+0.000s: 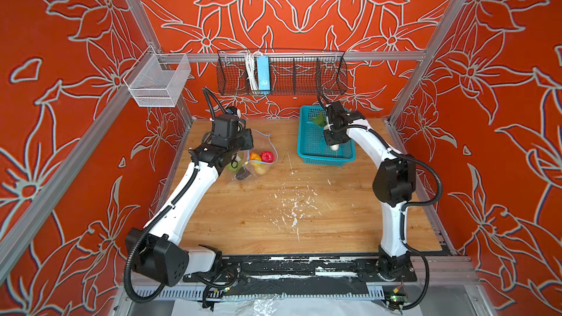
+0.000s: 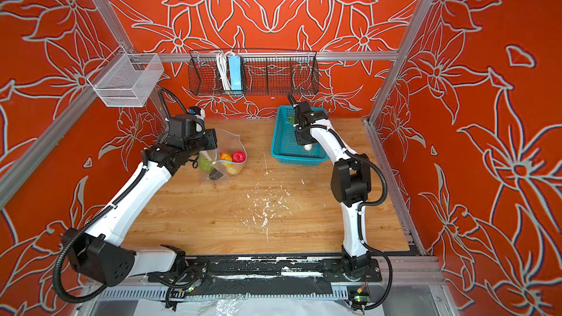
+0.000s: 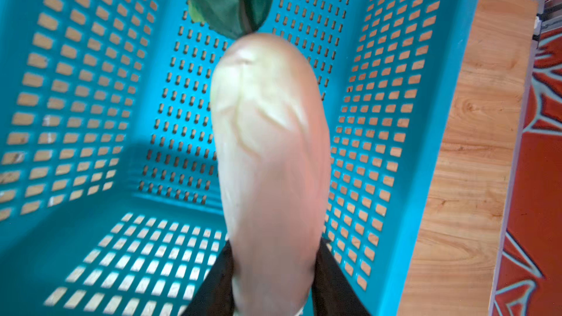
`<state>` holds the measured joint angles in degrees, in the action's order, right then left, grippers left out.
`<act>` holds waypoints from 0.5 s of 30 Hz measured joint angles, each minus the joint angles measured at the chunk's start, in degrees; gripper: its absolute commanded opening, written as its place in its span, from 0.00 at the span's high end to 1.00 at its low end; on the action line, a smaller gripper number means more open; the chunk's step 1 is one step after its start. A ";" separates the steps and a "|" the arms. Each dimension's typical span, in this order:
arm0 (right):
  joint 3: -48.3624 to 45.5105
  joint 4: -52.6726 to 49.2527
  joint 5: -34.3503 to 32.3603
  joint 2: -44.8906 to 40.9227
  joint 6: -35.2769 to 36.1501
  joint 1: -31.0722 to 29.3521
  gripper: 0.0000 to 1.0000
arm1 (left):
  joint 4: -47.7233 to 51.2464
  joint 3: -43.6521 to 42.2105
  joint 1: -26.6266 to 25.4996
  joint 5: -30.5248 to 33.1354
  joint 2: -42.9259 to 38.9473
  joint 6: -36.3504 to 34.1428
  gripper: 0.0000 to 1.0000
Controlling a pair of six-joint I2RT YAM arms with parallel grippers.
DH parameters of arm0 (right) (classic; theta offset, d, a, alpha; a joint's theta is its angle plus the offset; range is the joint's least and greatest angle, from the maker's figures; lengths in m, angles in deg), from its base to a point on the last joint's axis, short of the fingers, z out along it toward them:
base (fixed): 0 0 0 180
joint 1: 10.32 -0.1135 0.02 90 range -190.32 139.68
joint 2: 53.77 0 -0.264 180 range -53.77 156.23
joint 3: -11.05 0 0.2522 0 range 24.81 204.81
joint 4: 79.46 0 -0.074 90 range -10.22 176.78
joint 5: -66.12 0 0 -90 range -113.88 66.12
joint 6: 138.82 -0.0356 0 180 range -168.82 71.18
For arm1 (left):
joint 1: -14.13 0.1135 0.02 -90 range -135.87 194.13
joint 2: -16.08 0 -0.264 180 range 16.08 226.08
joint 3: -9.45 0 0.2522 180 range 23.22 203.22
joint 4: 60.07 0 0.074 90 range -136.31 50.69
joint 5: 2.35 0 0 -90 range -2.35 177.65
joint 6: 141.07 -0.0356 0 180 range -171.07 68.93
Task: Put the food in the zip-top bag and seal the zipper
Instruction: 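Lift the white radish out of the basket with the right gripper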
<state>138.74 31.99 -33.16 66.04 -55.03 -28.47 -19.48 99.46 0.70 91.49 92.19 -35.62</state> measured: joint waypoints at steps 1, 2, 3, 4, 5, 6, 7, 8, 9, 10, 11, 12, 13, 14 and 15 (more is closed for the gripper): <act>-0.46 -0.04 0.33 -0.48 0.02 -0.17 0.80 | 0.00 0.00 -0.02 -0.02 0.00 0.00 1.00; -0.94 -0.07 0.63 -1.11 0.02 -0.28 0.80 | 0.02 0.00 0.00 -0.07 0.00 0.00 1.00; -1.38 -0.15 0.90 -1.68 0.02 -0.35 0.80 | 0.00 0.00 -0.02 -0.09 -0.02 0.00 1.00; -1.70 -0.24 1.33 -2.19 0.02 -0.48 0.80 | 0.02 0.00 0.00 -0.09 -0.02 0.00 1.00; -2.01 -0.28 1.70 -2.71 0.02 -0.59 0.80 | 0.00 0.00 0.00 -0.11 -0.07 0.00 1.00; -2.34 -0.28 2.12 -3.23 0.00 -0.70 0.81 | 0.00 -0.04 0.00 -0.11 -0.11 0.00 1.00; -2.54 -0.37 2.34 -3.65 0.00 -0.83 0.82 | -0.02 -0.11 0.00 -0.11 -0.22 0.00 1.00; -2.71 -0.59 2.71 -4.15 -0.02 -0.98 0.84 | -0.04 -0.22 0.00 -0.11 -0.37 0.00 1.00; -2.82 -0.70 2.97 -4.57 -0.04 -1.11 0.86 | 0.00 -0.28 0.00 -0.11 -0.46 0.00 1.00; -3.02 -0.76 3.37 -4.98 -0.09 -1.31 0.87 | 0.00 -0.28 0.00 -0.13 -0.55 0.00 1.00; -3.34 -0.83 3.98 -5.57 -0.15 -1.46 0.89 | -0.02 -0.28 0.00 -0.15 -0.63 0.04 1.00; -3.78 -0.94 4.61 -6.21 -0.24 -1.73 0.89 | -0.02 -0.28 0.00 -0.20 -0.72 0.15 1.00; -4.13 -1.07 5.16 -6.78 -0.26 -1.84 0.90 | -0.02 -0.28 0.00 -0.35 -0.74 0.26 1.00; -4.57 -1.16 5.70 -7.43 -0.39 -1.88 0.90 | -0.07 -0.28 0.00 -0.55 -0.76 0.44 1.00; -4.98 -1.27 6.23 -8.02 -0.48 -2.12 0.90 | -0.11 -0.28 0.00 -0.76 -0.76 0.52 1.00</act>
<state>133.76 30.72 -26.93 58.02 -55.51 -30.59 -19.59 99.18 0.70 90.72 91.43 -35.10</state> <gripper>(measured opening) 0.377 0.047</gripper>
